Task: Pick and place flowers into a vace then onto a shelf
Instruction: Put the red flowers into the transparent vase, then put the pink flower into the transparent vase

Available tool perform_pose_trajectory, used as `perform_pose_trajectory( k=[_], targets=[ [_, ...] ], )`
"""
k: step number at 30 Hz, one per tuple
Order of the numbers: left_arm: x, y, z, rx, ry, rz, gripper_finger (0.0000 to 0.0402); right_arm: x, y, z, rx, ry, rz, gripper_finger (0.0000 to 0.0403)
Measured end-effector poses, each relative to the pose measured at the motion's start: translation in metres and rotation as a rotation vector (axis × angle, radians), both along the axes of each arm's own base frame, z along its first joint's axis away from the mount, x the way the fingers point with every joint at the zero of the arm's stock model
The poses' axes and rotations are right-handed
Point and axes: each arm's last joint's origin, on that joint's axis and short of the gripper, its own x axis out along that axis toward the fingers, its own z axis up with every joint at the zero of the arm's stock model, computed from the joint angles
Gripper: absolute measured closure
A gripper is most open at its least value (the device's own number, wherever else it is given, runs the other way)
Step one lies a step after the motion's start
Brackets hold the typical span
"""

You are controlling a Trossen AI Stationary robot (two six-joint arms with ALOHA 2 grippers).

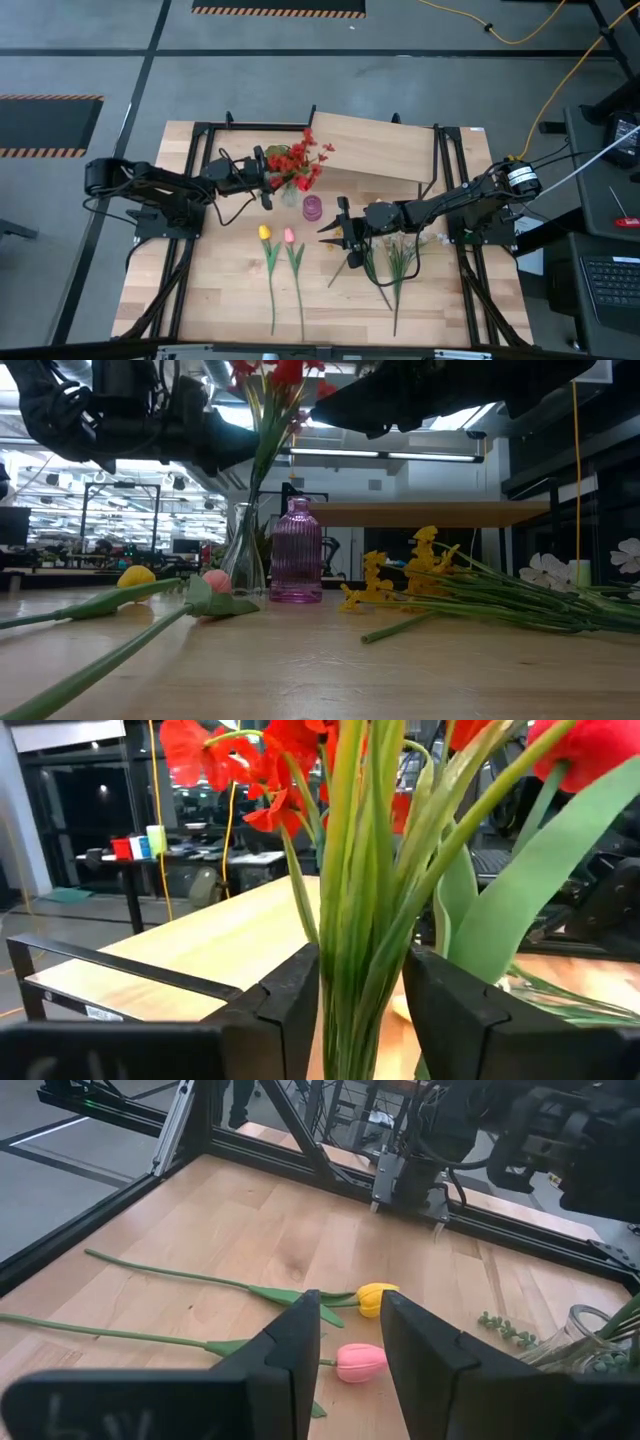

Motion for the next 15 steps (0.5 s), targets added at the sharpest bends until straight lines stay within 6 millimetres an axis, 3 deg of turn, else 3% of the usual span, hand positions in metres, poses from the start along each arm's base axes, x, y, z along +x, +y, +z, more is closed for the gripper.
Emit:
perform_pose_trajectory(
  k=[5, 15],
  targets=[
    [-0.005, -0.001, 0.002, -0.012, 0.041, 0.0, 0.0261, 0.0, 0.0, 0.0, 0.0, 0.001, 0.0, 0.029],
    [-0.03, -0.009, 0.025, 0.002, 0.04, 0.008, 0.0261, 0.0, 0.0, 0.0, 0.02, 0.004, -0.005, 0.029]
  ],
)
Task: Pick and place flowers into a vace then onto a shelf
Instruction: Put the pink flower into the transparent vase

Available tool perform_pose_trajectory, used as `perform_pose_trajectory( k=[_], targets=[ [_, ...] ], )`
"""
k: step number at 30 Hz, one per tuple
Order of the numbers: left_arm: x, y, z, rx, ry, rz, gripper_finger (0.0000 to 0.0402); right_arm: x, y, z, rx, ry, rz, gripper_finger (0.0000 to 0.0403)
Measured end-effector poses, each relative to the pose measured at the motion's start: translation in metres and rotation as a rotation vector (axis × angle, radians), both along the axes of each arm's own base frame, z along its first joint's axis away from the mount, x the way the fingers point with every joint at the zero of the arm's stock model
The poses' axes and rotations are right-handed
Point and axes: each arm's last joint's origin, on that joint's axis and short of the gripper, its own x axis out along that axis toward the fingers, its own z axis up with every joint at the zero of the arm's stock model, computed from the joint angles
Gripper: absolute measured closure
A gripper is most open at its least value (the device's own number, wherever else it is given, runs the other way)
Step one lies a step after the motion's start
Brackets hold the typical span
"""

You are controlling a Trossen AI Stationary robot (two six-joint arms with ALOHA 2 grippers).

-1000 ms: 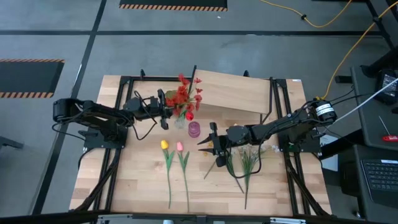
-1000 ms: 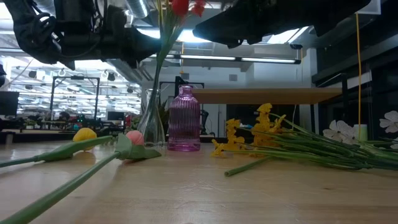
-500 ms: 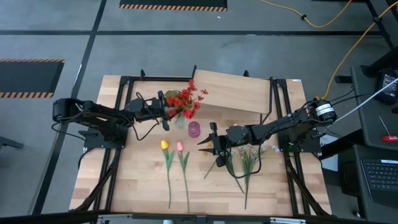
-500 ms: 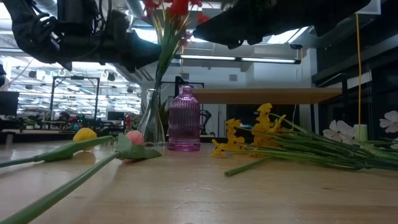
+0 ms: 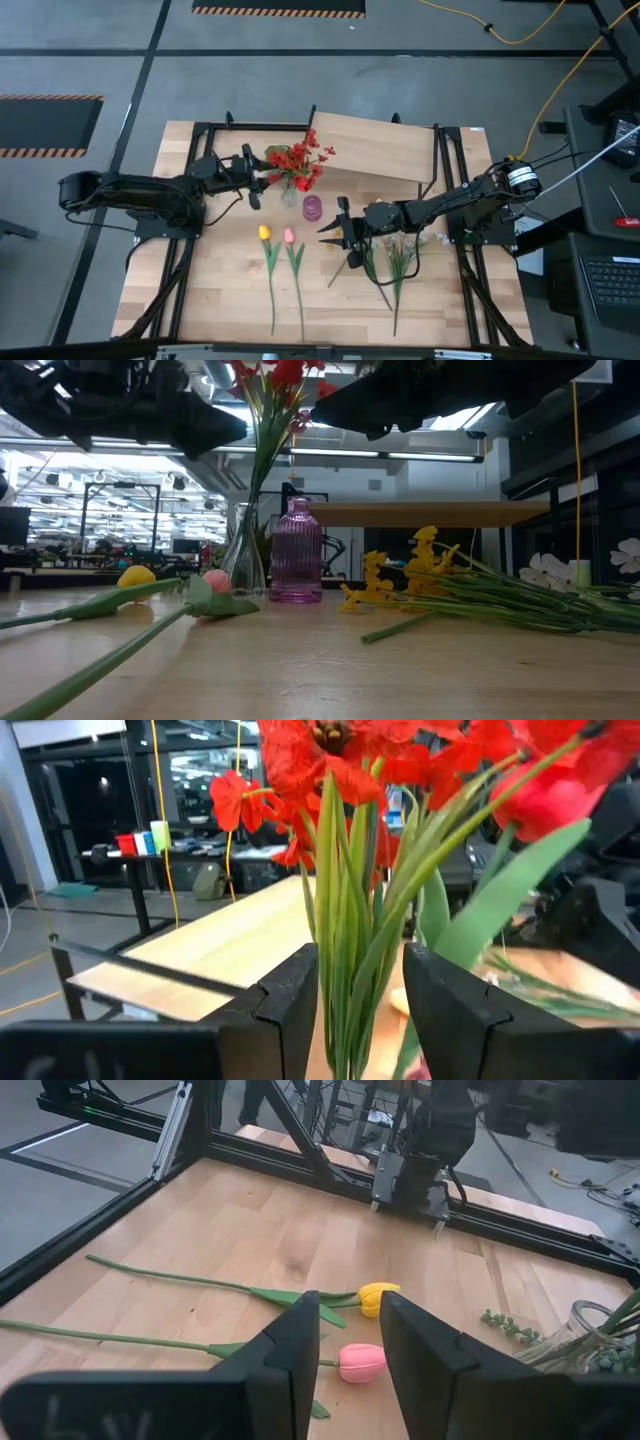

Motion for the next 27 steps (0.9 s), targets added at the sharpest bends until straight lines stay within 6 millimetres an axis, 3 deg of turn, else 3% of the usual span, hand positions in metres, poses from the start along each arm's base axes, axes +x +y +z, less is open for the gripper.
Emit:
perform_pose_trajectory(
  k=[7, 13, 18, 27],
  targets=[
    [-0.014, -0.011, 0.005, -0.035, 0.037, -0.018, 0.0264, 0.0, 0.0, 0.0, -0.002, -0.001, 0.001, 0.029],
    [-0.01, -0.032, 0.015, -0.064, 0.163, 0.029, 0.0272, 0.0, 0.0, 0.0, 0.0, 0.0, 0.0, 0.029],
    [-0.004, -0.057, 0.021, -0.103, 0.315, 0.08, 0.0274, 0.0, 0.0, 0.0, 0.001, 0.0, -0.001, 0.029],
    [0.018, -0.115, 0.036, -0.096, 0.345, 0.074, 0.0275, -0.001, 0.002, -0.003, 0.02, 0.034, -0.002, 0.029]
  ],
)
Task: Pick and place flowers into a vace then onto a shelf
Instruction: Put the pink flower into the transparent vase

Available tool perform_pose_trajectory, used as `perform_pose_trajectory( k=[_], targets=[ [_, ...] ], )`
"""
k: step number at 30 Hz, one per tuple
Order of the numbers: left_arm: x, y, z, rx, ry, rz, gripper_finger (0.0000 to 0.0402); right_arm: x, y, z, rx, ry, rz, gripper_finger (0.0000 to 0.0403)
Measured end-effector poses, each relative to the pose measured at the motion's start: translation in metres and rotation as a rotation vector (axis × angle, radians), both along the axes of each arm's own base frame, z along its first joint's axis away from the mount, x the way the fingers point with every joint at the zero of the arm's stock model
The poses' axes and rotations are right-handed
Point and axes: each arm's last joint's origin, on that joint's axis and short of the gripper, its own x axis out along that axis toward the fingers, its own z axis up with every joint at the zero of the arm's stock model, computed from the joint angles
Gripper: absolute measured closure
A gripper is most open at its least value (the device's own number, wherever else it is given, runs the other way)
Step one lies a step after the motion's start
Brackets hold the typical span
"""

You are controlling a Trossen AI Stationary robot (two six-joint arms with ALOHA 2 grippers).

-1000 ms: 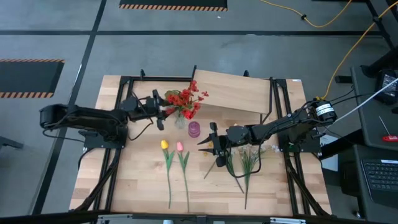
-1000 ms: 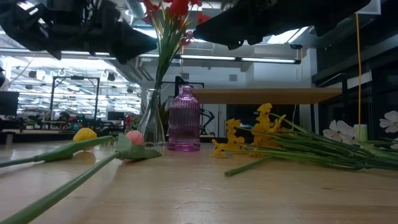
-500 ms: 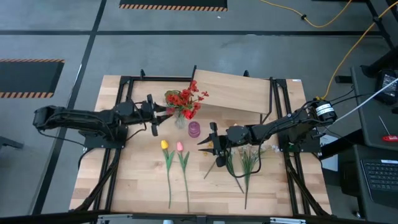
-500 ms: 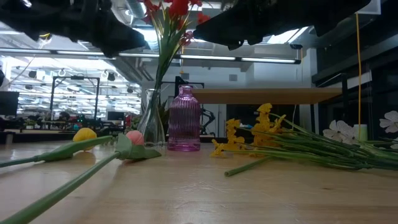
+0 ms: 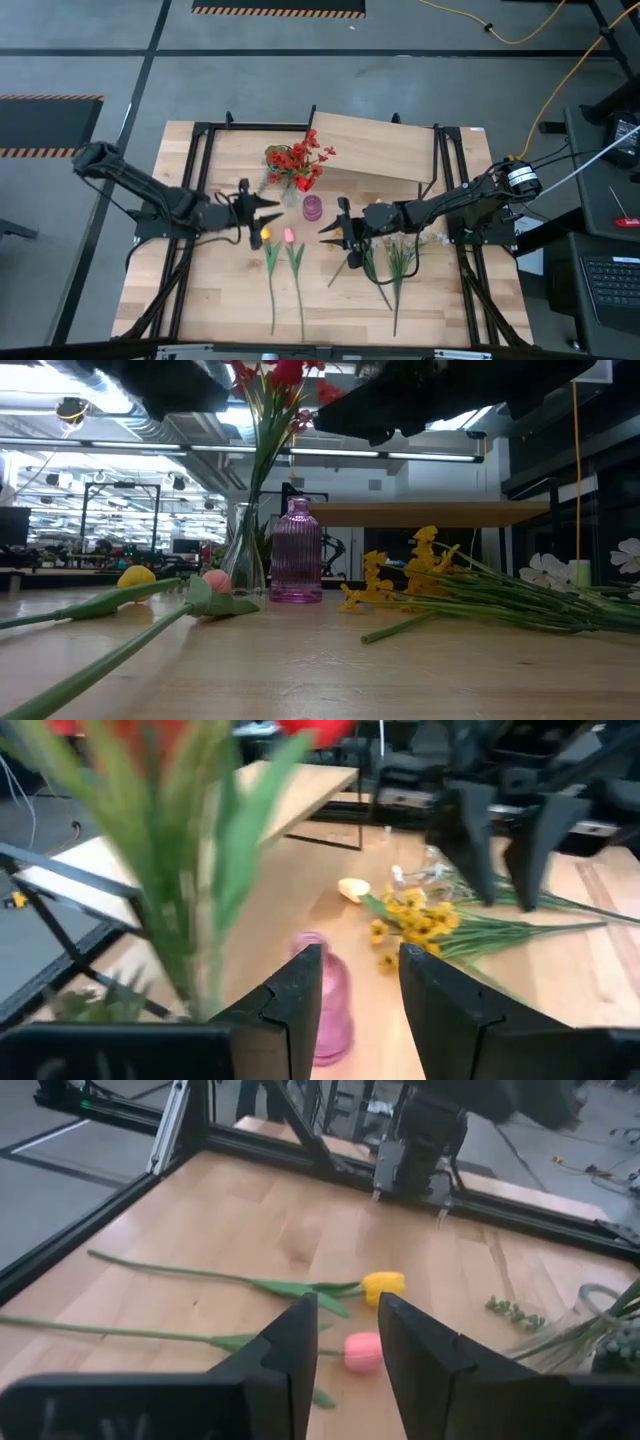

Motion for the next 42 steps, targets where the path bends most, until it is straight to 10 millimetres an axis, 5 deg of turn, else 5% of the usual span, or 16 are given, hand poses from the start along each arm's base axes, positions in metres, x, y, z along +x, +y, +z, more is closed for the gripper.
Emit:
perform_pose_trajectory(
  k=[13, 20, 32, 42],
  targets=[
    [0.06, -0.076, 0.014, -0.212, 0.253, 0.155, 0.0275, -0.008, 0.018, -0.009, -0.023, 0.092, 0.056, 0.029],
    [0.098, -0.104, 0.009, -0.477, 0.411, 0.266, 0.0275, -0.014, 0.037, -0.011, -0.033, 0.115, 0.113, 0.029],
    [0.13, -0.116, -0.038, -0.821, 0.635, 0.464, 0.0275, -0.036, 0.085, -0.012, -0.051, 0.131, 0.275, 0.029],
    [0.138, -0.113, -0.056, -0.875, 0.61, 0.594, 0.0275, -0.044, 0.1, -0.013, -0.072, 0.133, 0.33, 0.029]
  ],
)
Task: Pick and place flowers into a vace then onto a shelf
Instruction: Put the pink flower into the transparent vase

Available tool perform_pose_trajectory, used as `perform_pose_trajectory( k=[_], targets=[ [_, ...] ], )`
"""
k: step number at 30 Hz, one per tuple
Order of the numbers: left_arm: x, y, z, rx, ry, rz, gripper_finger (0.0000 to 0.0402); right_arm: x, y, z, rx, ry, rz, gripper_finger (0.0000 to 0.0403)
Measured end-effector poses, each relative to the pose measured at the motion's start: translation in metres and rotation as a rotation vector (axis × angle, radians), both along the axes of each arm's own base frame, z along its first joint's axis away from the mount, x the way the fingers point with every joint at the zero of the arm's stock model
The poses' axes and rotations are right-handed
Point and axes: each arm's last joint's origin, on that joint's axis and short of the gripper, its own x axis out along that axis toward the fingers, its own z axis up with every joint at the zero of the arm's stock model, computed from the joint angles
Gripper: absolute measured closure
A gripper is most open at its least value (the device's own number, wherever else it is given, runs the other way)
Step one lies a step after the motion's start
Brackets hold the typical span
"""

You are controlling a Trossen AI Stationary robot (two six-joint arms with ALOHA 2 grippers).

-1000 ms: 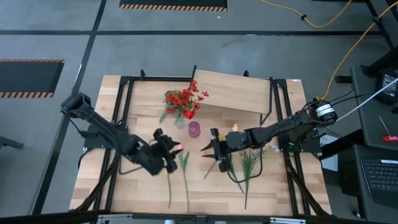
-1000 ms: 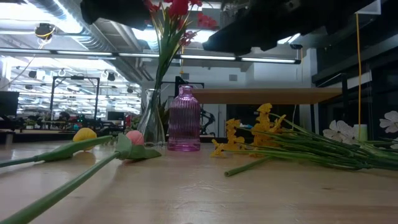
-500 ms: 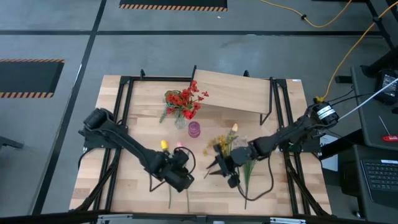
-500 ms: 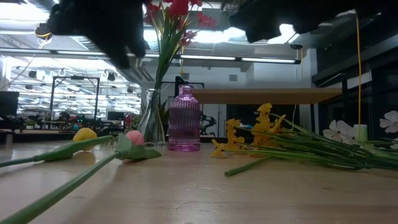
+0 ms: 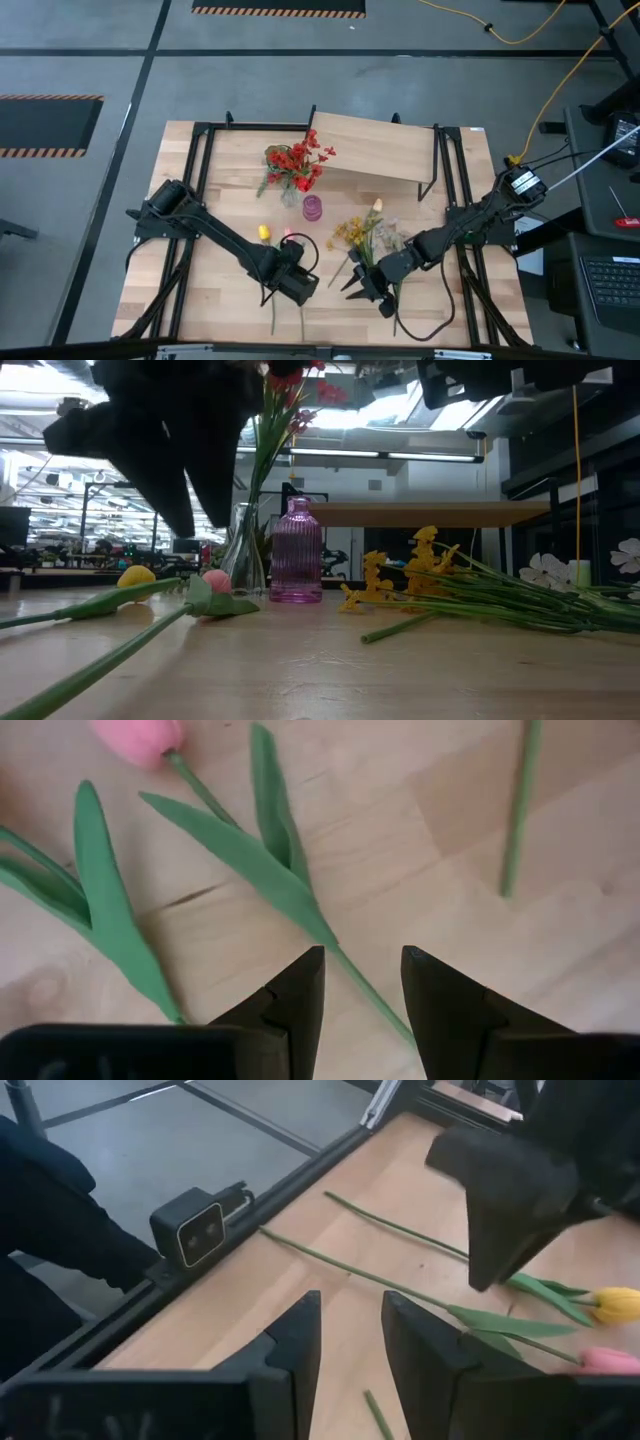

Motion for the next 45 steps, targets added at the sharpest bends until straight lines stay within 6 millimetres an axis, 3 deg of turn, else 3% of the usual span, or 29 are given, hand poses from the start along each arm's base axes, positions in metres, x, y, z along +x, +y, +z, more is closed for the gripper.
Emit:
perform_pose_trajectory(
  k=[22, 28, 31, 37, 45],
  targets=[
    [0.013, 0.006, -0.053, 0.039, 0.14, 0.059, 0.0277, 0.0, 0.0, 0.0, -0.055, -0.023, 0.031, 0.029],
    [0.013, 0.006, -0.054, 0.041, 0.174, -0.013, 0.0338, 0.0, 0.0, -0.001, -0.057, -0.017, 0.03, 0.029],
    [0.011, 0.006, -0.05, 0.047, 0.164, -0.036, 0.0384, 0.0, 0.0, -0.001, -0.056, -0.017, 0.03, 0.029],
    [0.006, 0.005, -0.024, 0.13, 0.08, -0.129, 0.0387, -0.001, -0.001, -0.002, -0.048, -0.004, 0.024, 0.029],
    [-0.017, 0.011, 0.04, 0.288, -0.071, -0.25, 0.0394, -0.002, -0.003, -0.004, -0.063, 0.037, 0.016, 0.029]
  ],
)
